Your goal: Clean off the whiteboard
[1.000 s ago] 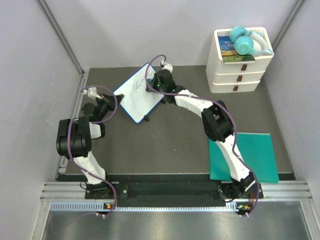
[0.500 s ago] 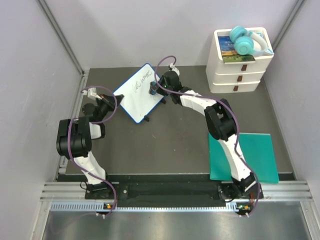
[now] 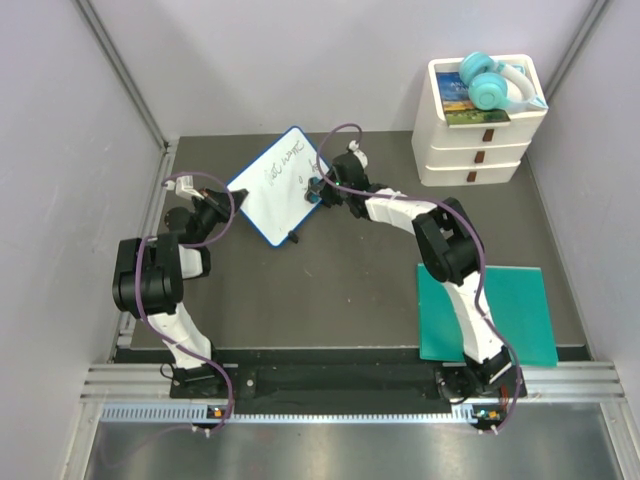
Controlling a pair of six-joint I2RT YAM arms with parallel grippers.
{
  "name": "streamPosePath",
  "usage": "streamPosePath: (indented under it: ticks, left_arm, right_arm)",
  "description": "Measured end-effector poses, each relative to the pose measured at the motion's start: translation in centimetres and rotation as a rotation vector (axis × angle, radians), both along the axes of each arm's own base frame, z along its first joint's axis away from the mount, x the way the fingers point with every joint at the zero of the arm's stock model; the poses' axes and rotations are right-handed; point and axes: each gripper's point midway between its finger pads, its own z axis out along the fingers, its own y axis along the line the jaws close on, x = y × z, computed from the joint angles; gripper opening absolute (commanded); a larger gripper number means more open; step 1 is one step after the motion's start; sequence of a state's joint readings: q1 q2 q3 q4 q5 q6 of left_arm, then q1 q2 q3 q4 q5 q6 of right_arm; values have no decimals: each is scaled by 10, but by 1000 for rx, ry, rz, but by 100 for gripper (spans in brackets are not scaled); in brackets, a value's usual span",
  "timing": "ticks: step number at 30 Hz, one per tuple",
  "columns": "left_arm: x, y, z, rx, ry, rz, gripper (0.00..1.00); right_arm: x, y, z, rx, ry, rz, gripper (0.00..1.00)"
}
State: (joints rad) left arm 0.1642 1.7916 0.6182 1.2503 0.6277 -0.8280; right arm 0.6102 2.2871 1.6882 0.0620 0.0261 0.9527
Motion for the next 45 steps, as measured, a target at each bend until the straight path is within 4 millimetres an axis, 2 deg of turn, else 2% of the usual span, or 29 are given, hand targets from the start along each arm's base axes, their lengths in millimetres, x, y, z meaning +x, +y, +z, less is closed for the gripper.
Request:
streamPosePath:
  ticks: [6,14,24,29,36,40,45]
  left_arm:
    - [0,0,0,1,-2,-1,0]
    - [0,-1,1,8,-9,-2,0]
    - [0,-2,1,8,-10,-3,0]
    - [0,-2,1,8,-10,-3,0]
    - [0,-1,2,12,-17,-2,0]
    - [1,2,2,14,-20,7,0]
    - [1,3,2,14,-18,10,0]
  right_arm:
    - [2,-4,0,-17,16,-31,0]
    - [10,-25,-8,-43,84,-75,0]
    - [12,-23,-7,-59,110,-37,0]
    - [8,-15,-9,-86,66,-14,0]
    - [4,-7,-8,-127,-86,-47,0]
    - [1,11,3,-104,-154,-14,0]
    - [-4,47,30,-36,-213,79,0]
